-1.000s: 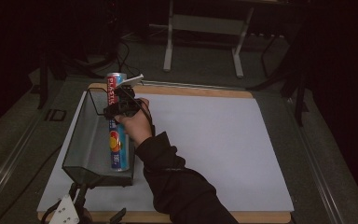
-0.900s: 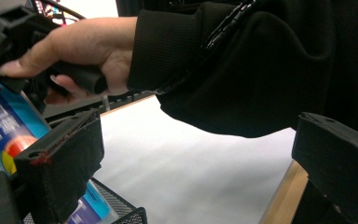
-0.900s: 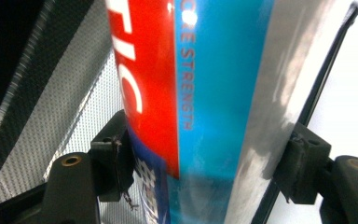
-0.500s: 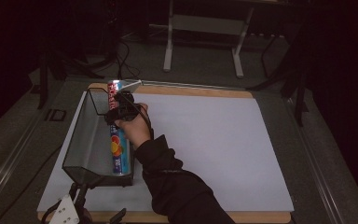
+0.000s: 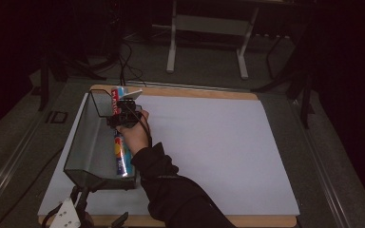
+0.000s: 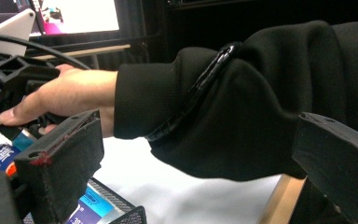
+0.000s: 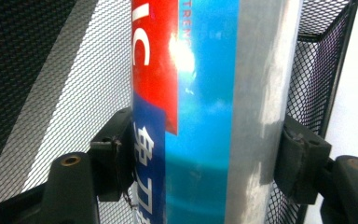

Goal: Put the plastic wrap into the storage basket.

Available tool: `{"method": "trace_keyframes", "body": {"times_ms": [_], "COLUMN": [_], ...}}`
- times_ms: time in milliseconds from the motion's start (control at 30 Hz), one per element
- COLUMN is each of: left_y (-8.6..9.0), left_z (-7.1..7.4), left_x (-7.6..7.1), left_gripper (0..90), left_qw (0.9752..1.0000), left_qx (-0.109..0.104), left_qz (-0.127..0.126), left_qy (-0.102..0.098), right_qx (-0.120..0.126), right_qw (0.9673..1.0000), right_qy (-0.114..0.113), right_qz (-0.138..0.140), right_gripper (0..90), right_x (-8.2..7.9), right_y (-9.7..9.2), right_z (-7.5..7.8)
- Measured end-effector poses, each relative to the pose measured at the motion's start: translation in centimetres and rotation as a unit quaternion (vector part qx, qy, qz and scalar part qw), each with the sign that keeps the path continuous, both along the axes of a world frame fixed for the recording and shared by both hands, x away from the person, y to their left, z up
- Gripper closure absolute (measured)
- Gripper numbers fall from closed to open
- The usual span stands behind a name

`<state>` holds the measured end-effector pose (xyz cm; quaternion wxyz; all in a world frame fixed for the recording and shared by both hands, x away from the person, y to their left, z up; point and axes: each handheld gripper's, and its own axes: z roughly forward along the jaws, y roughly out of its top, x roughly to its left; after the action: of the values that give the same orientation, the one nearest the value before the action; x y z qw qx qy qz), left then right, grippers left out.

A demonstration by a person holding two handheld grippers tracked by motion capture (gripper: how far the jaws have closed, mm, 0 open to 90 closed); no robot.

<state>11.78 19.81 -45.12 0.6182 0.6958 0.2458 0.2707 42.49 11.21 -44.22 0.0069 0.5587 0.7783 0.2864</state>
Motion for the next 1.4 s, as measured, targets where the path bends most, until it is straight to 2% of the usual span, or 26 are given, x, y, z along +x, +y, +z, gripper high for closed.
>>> {"method": "trace_keyframes", "body": {"times_ms": [233,367,467,600,733,767,833,900,933,1067,1133,1400], "left_y": [0.0,-0.1,-0.1,-0.1,-0.1,-0.1,-0.2,-0.2,-0.2,-0.2,-0.2,-0.5], "left_z": [0.0,0.0,0.0,-0.1,-0.1,-0.1,-0.1,-0.1,-0.1,-0.1,-0.1,-0.2], "left_x": [0.0,0.0,0.0,0.1,0.1,0.1,0.2,0.2,0.2,0.2,0.3,0.5], "left_gripper": [2.8,2.8,2.8,2.8,2.8,2.8,2.8,2.8,2.8,2.8,2.8,2.8], "left_qw": [1.0000,1.0000,1.0000,1.0000,1.0000,1.0000,1.0000,0.9999,0.9999,0.9999,0.9999,0.9998], "left_qx": [0.001,0.002,0.004,0.004,0.004,0.004,0.004,0.006,0.006,0.007,0.008,0.012], "left_qz": [-0.001,-0.003,-0.003,-0.004,-0.005,-0.004,-0.006,-0.006,-0.006,-0.007,-0.007,-0.006], "left_qy": [0.001,0.002,0.002,0.004,0.005,0.005,0.007,0.007,0.008,0.009,0.009,0.014], "right_qx": [0.007,0.005,0.000,-0.018,0.005,0.010,0.010,0.014,0.018,0.031,0.040,0.054], "right_qw": [0.9999,1.0000,1.0000,0.9990,0.9981,0.9975,0.9958,0.9924,0.9897,0.9831,0.9794,0.9731], "right_qy": [0.006,0.002,-0.005,-0.030,-0.038,-0.048,-0.065,-0.080,-0.085,-0.104,-0.121,-0.149], "right_qz": [-0.010,-0.006,0.005,0.026,0.047,0.049,0.064,0.092,0.114,0.148,0.156,0.168], "right_gripper": [31.3,30.8,29.7,27.2,21.9,22.1,21.4,10.6,10.4,10.4,10.4,10.4], "right_x": [0.2,0.2,0.2,0.1,0.3,0.3,0.2,0.1,0.1,-0.5,-0.9,-2.2], "right_y": [-0.1,-0.1,-0.1,-0.1,-0.7,-1.0,-1.3,-1.6,-1.7,-2.6,-3.3,-6.5], "right_z": [-0.8,-0.8,-0.8,-0.6,-0.1,0.2,0.7,1.0,1.1,2.1,2.6,3.9]}}
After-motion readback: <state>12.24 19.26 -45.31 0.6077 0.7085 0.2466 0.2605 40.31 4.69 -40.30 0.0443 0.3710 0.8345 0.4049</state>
